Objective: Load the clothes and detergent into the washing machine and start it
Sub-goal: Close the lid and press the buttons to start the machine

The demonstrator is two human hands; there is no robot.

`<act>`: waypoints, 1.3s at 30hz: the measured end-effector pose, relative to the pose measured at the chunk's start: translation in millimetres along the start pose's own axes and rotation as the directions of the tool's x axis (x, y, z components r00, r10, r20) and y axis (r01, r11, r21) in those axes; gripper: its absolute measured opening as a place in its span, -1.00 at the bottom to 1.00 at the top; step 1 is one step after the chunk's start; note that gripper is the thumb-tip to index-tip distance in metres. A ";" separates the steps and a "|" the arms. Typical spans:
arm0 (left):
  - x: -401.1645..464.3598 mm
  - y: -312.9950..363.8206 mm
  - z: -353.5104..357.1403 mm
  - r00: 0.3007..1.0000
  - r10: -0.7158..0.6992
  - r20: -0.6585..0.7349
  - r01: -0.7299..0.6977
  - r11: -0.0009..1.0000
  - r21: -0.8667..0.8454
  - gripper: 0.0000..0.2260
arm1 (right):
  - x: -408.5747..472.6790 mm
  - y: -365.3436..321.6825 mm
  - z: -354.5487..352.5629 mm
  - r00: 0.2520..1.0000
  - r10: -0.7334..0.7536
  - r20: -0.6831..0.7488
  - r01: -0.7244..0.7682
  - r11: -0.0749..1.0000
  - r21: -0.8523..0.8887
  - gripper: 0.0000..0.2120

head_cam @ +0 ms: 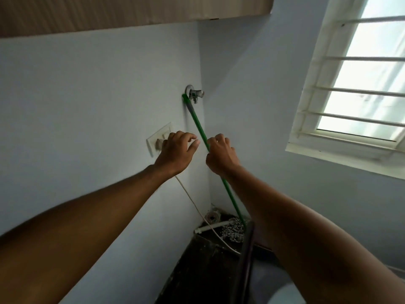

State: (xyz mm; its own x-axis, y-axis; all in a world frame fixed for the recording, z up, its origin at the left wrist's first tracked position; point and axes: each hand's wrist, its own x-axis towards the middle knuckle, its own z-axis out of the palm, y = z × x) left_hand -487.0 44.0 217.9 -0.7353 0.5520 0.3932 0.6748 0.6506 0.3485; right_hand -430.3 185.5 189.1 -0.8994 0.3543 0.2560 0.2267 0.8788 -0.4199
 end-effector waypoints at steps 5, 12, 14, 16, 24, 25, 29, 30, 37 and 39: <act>-28.3 49.3 11.3 0.998 0.057 0.009 -0.056 0.996 -0.075 -0.68 | -55.2 26.5 -38.5 1.000 0.016 -0.012 -0.017 0.999 -0.049 -0.55; -83.2 111.7 27.6 0.993 0.118 0.020 -0.113 0.981 -0.157 -0.71 | -141.1 68.6 -81.7 0.997 0.059 -0.052 -0.064 0.992 -0.108 -0.55; -103.5 130.1 36.5 0.992 0.123 0.015 -0.119 0.976 -0.183 -0.72 | -168.3 84.1 -90.6 0.996 0.073 -0.051 -0.079 0.988 -0.133 -0.56; -125.6 148.4 45.9 0.992 0.127 0.000 -0.124 0.966 -0.227 -0.74 | -196.2 98.3 -99.7 0.995 0.090 -0.052 -0.097 0.982 -0.159 -0.57; -210.6 198.6 83.7 0.986 0.123 0.109 -0.091 0.962 -0.257 -0.66 | -294.7 140.5 -110.6 0.985 0.173 -0.021 -0.174 0.965 -0.196 -0.56; -221.2 201.4 86.8 0.985 0.116 0.127 -0.079 0.962 -0.262 -0.67 | -306.4 143.4 -110.5 0.983 0.182 -0.006 -0.179 0.963 -0.202 -0.55; -257.1 211.1 89.5 0.983 0.118 0.142 -0.076 0.959 -0.272 -0.73 | -341.4 149.5 -111.0 0.979 0.206 0.007 -0.200 0.958 -0.207 -0.57; -268.3 213.1 89.4 0.981 0.128 0.148 -0.085 0.960 -0.268 -0.74 | -350.2 150.4 -109.5 0.978 0.208 0.008 -0.202 0.958 -0.204 -0.58; -336.9 214.2 85.6 0.962 0.200 0.184 -0.143 0.948 -0.284 -0.77 | -406.7 138.0 -101.3 0.973 0.228 0.014 -0.221 0.952 -0.211 -0.63; -352.6 212.8 82.5 0.955 0.213 0.207 -0.151 0.949 -0.278 -0.76 | -426.3 130.4 -96.8 0.970 0.241 0.017 -0.232 0.950 -0.211 -0.61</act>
State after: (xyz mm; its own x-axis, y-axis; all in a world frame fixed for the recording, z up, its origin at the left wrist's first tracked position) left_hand -89.4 30.8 83.2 -0.5716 0.7736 0.2733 0.7689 0.3889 0.5074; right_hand 18.9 180.1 109.6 -0.8244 0.5502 0.1325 0.5029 0.8196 -0.2744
